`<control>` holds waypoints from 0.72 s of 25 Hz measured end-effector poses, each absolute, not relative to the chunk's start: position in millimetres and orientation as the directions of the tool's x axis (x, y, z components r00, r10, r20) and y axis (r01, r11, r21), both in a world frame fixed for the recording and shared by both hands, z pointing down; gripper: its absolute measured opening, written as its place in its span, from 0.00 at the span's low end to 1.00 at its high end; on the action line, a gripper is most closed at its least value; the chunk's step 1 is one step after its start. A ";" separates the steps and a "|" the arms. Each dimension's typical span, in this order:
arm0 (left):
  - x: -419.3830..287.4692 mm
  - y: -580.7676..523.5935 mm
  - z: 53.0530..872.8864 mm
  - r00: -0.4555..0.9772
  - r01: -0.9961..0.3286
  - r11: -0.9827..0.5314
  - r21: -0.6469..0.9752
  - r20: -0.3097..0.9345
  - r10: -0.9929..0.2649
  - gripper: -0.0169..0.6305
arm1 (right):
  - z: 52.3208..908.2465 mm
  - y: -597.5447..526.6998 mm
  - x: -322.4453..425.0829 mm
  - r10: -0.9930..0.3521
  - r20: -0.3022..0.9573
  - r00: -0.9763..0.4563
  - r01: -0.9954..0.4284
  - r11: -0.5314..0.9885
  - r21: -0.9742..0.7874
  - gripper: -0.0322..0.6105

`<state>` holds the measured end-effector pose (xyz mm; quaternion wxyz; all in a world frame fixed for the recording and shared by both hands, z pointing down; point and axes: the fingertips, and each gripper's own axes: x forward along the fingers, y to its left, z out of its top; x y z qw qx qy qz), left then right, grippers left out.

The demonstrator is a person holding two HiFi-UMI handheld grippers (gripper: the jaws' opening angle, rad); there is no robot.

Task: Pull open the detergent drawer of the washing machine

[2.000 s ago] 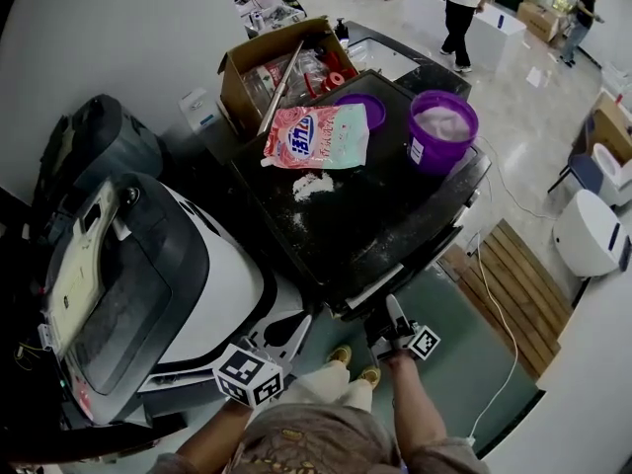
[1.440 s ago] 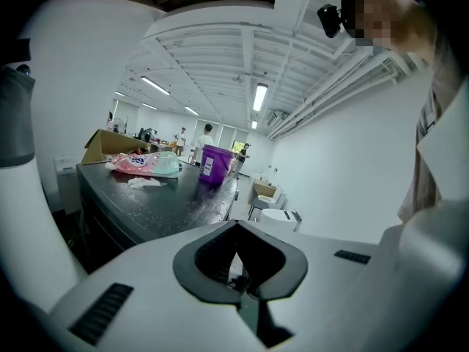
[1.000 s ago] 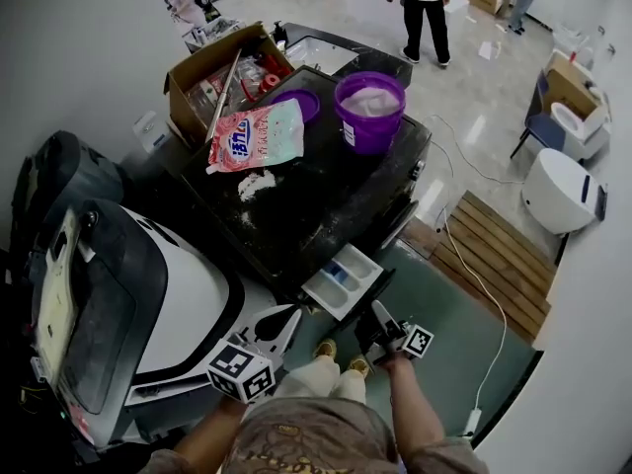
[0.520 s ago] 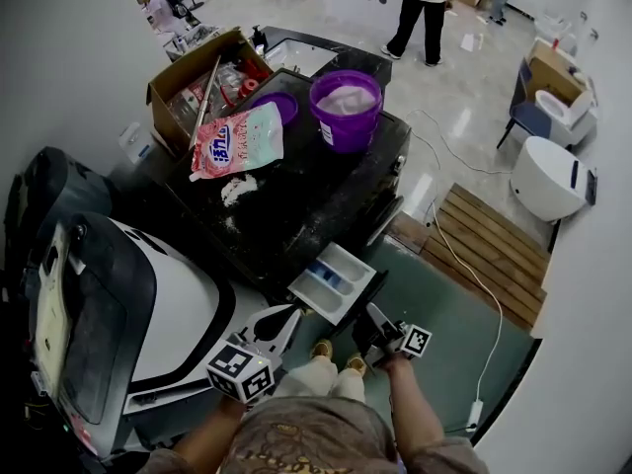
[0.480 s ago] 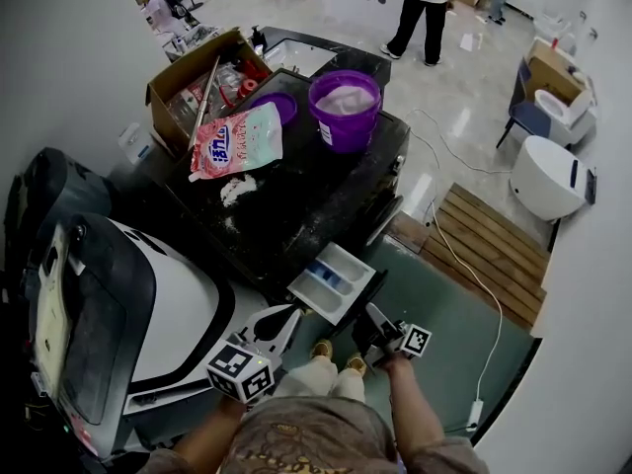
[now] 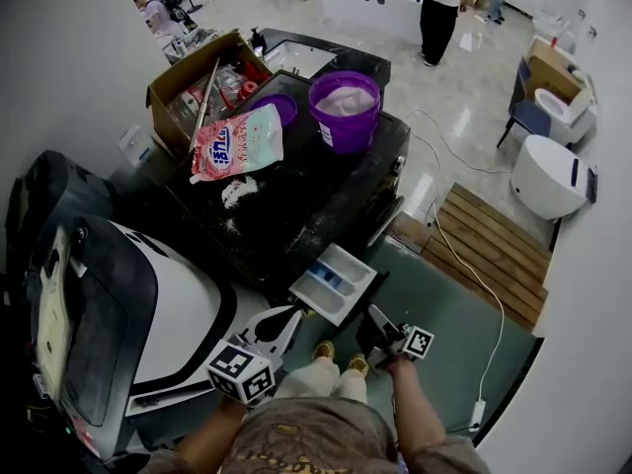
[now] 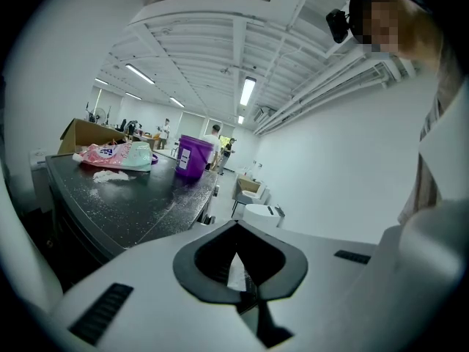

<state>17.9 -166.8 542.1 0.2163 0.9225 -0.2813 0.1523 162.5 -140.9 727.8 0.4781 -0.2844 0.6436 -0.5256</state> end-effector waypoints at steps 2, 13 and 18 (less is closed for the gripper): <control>17.1 -167.6 543.1 0.796 -0.585 -0.747 0.316 0.402 -0.453 0.06 | 736.0 -134.2 172.5 -0.892 -0.287 -0.350 0.112 0.264 -0.958 0.32; 43.0 -166.1 543.2 0.838 -0.520 -0.780 0.348 0.385 -0.387 0.06 | 716.2 -101.0 209.1 -0.914 -0.259 -0.311 -0.006 0.275 -0.961 0.29; 58.7 -164.0 539.1 0.855 -0.487 -0.797 0.357 0.383 -0.350 0.06 | 675.1 -86.3 221.3 -0.903 -0.283 -0.323 -0.103 0.330 -0.938 0.29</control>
